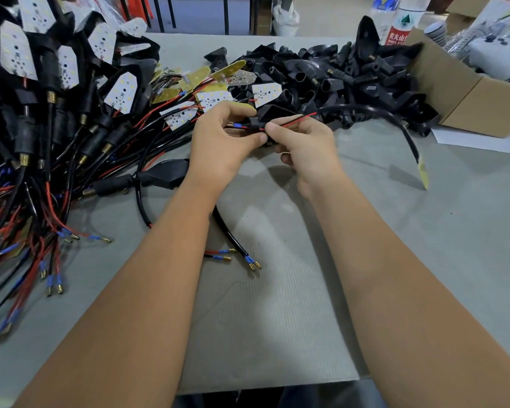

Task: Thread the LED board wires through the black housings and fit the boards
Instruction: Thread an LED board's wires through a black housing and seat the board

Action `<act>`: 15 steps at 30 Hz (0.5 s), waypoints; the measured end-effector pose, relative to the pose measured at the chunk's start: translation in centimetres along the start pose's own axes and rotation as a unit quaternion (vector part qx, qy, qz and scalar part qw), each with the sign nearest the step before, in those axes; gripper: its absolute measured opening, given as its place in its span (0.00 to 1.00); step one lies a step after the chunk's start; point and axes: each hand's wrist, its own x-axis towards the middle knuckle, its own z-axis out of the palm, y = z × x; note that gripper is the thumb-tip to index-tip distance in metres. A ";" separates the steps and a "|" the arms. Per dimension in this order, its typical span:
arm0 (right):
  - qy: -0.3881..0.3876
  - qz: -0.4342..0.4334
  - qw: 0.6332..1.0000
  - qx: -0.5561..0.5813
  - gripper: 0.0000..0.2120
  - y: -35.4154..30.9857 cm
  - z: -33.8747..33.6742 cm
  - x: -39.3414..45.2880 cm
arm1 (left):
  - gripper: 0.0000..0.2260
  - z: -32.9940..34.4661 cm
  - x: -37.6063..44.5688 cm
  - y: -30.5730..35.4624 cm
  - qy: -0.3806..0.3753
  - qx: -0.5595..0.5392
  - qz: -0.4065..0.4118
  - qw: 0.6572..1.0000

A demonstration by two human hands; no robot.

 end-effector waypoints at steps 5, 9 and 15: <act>-0.008 -0.007 1.000 -0.002 0.06 -0.3 0.1 -0.2 | 0.30 0.4 0.0 0.5 0.004 -0.184 -0.092 0.979; -0.033 -0.006 0.999 -0.001 0.05 -0.3 0.1 -0.3 | 0.05 0.5 0.0 0.9 -0.031 -0.258 -0.158 0.953; -0.044 -0.006 0.999 -0.011 0.06 -0.3 0.3 -0.3 | 0.14 1.1 -0.2 1.0 -0.061 -0.271 -0.171 0.945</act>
